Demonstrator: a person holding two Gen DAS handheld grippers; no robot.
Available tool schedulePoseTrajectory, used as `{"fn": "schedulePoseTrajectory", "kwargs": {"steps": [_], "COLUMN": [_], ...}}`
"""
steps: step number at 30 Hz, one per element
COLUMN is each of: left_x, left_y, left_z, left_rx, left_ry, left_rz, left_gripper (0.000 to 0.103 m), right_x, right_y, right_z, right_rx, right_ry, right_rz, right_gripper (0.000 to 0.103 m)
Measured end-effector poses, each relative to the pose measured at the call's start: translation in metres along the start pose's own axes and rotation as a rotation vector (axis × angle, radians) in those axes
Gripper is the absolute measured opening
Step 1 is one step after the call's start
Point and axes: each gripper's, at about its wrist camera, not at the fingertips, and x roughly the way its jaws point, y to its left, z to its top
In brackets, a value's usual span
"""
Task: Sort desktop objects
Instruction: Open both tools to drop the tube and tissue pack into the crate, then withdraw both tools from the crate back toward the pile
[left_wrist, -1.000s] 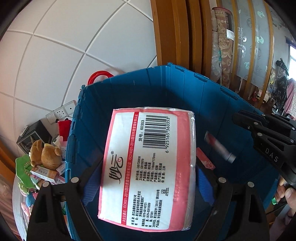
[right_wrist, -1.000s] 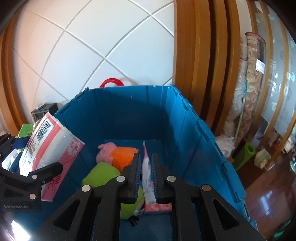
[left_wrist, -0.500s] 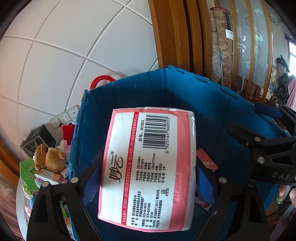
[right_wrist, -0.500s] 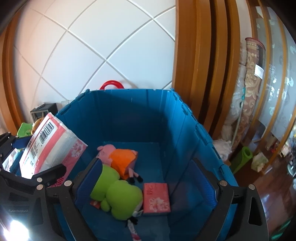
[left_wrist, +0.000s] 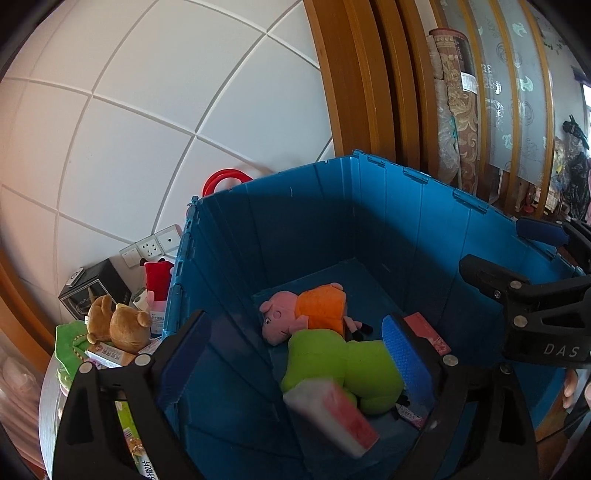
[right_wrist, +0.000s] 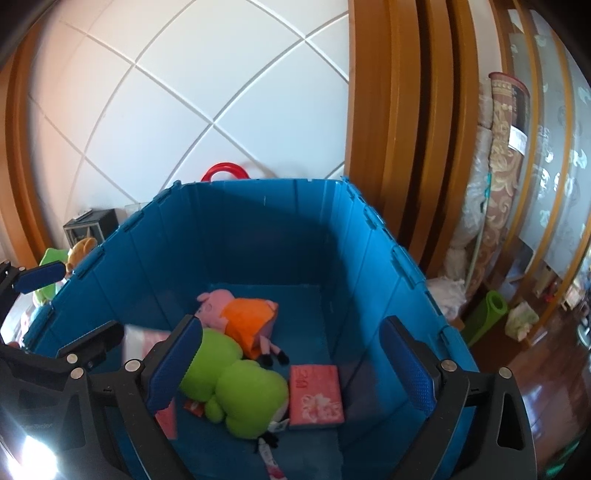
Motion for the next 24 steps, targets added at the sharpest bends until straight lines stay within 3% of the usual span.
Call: {"fn": "schedulePoseTrajectory", "kwargs": {"steps": [4,24], "left_x": [0.001,-0.006], "left_y": [0.007,-0.001], "left_z": [0.0,-0.003], "left_rx": [-0.038,0.014], "left_ry": [0.0,-0.033], "left_rz": [-0.009,-0.004], "left_gripper": [0.095,0.095], "right_x": [0.0,0.002], "right_y": [-0.001,0.003], "right_z": [0.0,-0.002], "right_rx": [0.003,-0.018], "right_ry": [-0.001,0.028], "right_rz": [-0.001,-0.019], "right_gripper": [0.1,0.103]}}
